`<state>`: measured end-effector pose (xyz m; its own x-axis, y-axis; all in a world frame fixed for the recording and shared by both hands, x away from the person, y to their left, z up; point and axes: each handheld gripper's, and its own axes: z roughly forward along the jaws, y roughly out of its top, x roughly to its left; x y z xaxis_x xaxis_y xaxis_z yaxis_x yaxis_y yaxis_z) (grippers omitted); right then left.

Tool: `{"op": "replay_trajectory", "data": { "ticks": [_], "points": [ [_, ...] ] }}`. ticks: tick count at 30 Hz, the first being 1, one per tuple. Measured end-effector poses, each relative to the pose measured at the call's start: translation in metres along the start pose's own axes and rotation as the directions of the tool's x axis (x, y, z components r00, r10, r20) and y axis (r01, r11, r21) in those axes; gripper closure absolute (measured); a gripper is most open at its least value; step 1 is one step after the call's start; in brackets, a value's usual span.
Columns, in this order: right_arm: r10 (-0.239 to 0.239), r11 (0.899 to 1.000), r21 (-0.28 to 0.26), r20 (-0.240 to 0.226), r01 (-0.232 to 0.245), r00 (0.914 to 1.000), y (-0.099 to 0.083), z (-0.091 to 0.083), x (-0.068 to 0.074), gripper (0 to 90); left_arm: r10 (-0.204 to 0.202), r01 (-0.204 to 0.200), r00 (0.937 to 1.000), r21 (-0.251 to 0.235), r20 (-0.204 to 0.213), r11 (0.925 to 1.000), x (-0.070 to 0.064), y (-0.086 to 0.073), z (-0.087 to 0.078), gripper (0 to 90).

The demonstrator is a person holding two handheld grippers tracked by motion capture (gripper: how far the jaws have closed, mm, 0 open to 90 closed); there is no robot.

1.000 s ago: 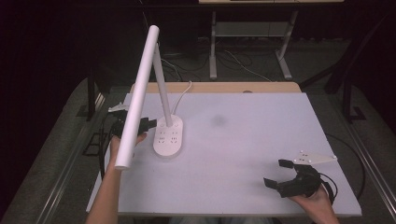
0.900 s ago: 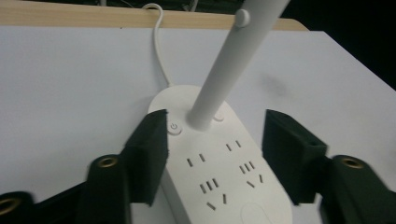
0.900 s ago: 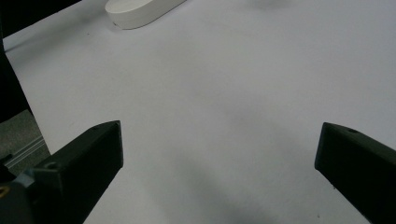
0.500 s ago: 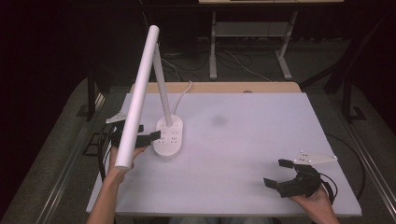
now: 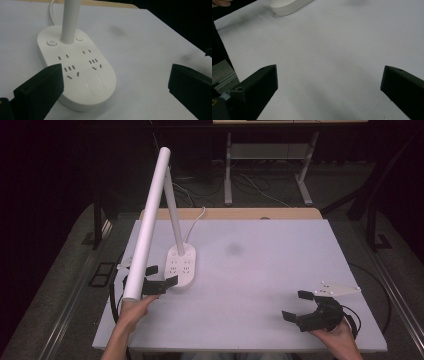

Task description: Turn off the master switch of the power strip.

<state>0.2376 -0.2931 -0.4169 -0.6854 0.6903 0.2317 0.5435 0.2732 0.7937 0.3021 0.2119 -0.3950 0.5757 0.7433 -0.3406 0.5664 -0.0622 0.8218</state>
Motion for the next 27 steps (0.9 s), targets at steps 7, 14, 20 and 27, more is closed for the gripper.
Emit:
{"op": "replay_trajectory", "data": {
  "ticks": [7,14,20,27],
  "points": [
    [-0.001,1.0,0.0,0.0,0.001,1.0,0.0,0.0,0.0,0.4,0.006,-0.006,0.9997,-0.024,0.025,0.9997,-0.01,-0.012,-0.004,0.0],
    [0.0,1.0,0.001,0.0,0.0,1.0,0.0,0.001,0.001,0.4,0.04,-0.038,0.9983,-0.026,0.044,0.9989,-0.022,-0.023,-0.005,0.0],
    [0.003,1.0,0.001,-0.005,-0.003,1.0,0.0,0.0,0.001,0.4,0.055,-0.054,0.9969,-0.017,0.056,0.9984,-0.026,-0.035,-0.005,0.0],
    [0.014,1.0,-0.005,-0.011,-0.014,0.9998,0.0,-0.001,0.002,0.4,0.092,-0.092,0.9926,-0.005,0.079,0.9958,-0.033,-0.044,-0.002,0.0]
  ]
}}
